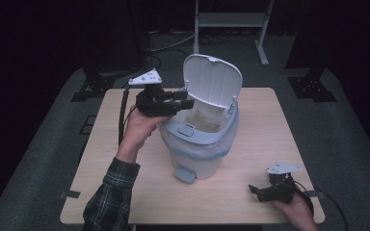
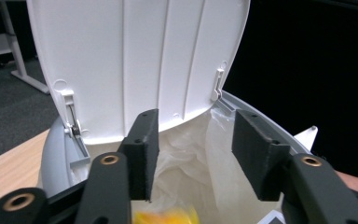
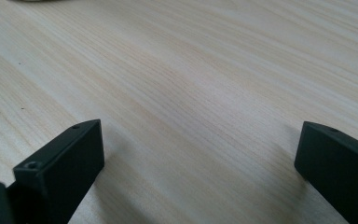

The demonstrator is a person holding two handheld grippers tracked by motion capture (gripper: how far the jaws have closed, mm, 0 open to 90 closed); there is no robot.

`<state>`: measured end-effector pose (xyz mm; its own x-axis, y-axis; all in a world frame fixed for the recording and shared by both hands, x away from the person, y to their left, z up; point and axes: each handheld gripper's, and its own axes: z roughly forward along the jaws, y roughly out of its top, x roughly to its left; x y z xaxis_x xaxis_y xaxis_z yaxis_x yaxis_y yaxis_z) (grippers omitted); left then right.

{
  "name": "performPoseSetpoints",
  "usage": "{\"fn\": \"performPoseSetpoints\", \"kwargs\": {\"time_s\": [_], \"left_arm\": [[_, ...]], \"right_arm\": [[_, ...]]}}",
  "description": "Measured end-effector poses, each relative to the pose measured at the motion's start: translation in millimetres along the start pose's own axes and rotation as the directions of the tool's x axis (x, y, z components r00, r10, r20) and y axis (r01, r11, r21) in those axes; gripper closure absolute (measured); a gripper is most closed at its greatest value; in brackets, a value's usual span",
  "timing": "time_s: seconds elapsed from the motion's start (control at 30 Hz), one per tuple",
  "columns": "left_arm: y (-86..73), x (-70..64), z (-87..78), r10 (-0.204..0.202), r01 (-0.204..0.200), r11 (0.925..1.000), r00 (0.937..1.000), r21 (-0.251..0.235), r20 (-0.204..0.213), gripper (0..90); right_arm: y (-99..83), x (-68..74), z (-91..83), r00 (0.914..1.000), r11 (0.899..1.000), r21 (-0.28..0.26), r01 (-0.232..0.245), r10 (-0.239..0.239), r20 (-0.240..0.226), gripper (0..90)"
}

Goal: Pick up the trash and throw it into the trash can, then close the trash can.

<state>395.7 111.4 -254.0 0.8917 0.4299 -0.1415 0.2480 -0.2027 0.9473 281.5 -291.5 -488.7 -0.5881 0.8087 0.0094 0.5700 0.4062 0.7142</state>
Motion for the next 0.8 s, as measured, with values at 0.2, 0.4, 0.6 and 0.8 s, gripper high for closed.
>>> {"fn": "performPoseSetpoints", "kwargs": {"time_s": [0.2,0.4,0.6,0.8], "left_arm": [[5.3,0.3,-4.4,-0.001,0.001,1.0,1.0,-0.003,-0.007,56.8],[12.9,1.2,-9.6,-0.003,0.003,1.0,1.0,-0.005,-0.007,76.9],[23.0,1.5,-12.9,-0.002,0.002,0.9999,1.0,-0.013,-0.001,90.0],[37.8,2.6,-16.7,0.005,-0.005,0.9994,1.0,-0.033,0.001,90.0]], "right_arm": [[0.0,0.0,0.0,1.0,1.0,0.0,0.0,0.0,0.0,0.2],[0.0,0.0,0.0,1.0,1.0,0.0,0.0,0.0,-0.001,0.2],[0.0,0.0,0.0,1.0,1.0,0.0,0.0,0.0,0.0,0.2],[0.0,0.0,0.0,1.0,1.0,0.0,0.0,0.0,0.0,0.2]]}}
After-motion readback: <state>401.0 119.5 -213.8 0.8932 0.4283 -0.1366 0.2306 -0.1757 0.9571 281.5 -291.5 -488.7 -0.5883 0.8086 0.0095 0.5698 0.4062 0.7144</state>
